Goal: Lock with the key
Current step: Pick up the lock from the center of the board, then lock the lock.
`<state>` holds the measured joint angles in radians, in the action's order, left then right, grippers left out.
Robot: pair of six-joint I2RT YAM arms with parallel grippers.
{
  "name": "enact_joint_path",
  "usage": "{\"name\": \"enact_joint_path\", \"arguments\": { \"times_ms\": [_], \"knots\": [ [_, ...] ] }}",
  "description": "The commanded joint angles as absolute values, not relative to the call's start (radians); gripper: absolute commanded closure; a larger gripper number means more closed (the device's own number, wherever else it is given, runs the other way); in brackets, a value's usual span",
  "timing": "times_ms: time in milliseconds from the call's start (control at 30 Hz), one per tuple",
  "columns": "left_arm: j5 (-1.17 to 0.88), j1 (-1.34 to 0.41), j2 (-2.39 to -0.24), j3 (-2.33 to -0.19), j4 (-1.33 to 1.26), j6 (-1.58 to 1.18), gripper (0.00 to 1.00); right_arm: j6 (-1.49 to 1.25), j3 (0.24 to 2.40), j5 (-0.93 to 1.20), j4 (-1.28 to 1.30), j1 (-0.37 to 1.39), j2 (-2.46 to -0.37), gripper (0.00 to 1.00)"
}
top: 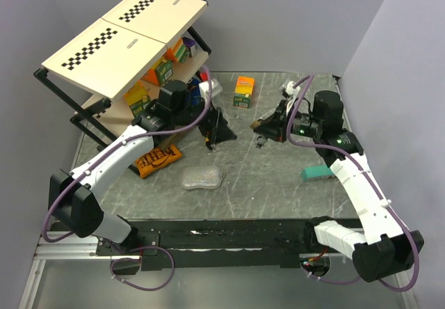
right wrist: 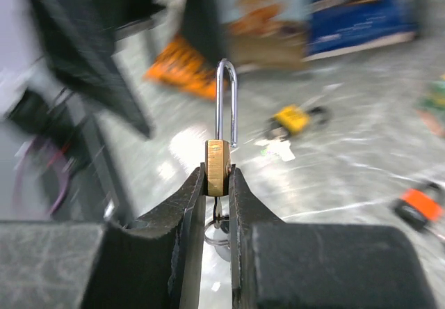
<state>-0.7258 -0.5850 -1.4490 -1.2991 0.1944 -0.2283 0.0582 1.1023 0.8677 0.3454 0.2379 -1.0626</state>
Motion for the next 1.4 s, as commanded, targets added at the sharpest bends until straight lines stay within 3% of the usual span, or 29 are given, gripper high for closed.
{"name": "enact_joint_path", "arguments": {
  "times_ms": [0,167,367,533,800,967,1067,1200,1267,1367],
  "knots": [
    [-0.931,-0.574,-1.375,-1.263,0.325,0.202,0.10,0.213,1.161,1.106,0.520,0.235,-1.069,1.00],
    [-1.045,-0.578,-1.330,-1.229,0.359,0.380,0.23,0.305,1.198,1.182,0.647,0.236,-1.104,1.00],
    [-1.000,-0.620,-1.324,-1.221,0.318,0.393,0.40,0.325,1.184,1.229,0.677,0.242,-1.124,1.00],
    [-0.954,-0.670,-1.319,-1.223,0.322,0.431,0.46,0.345,1.196,1.232,0.709,0.258,-1.140,1.00],
    [-0.948,-0.686,-1.307,-1.203,0.304,0.431,0.72,0.356,1.213,1.241,0.724,0.278,-1.161,1.00],
    [-0.946,-0.689,-1.296,-1.189,0.322,0.457,0.99,0.351,1.221,1.255,0.723,0.281,-1.170,1.00],
    [-0.948,-0.687,-1.290,-1.189,0.328,0.460,0.99,0.319,1.220,1.249,0.704,0.281,-1.178,1.00],
    [-0.980,-0.661,-1.261,-1.167,0.197,0.295,0.99,0.294,1.249,1.261,0.755,0.247,-1.224,0.22],
    [-0.997,-0.652,-1.253,-1.163,0.172,0.252,0.99,0.330,1.275,1.249,0.827,0.219,-1.238,0.07],
    [-1.002,-0.649,-1.255,-1.167,0.170,0.224,0.99,0.362,1.282,1.218,0.824,0.189,-1.220,0.01]
  ]
}}
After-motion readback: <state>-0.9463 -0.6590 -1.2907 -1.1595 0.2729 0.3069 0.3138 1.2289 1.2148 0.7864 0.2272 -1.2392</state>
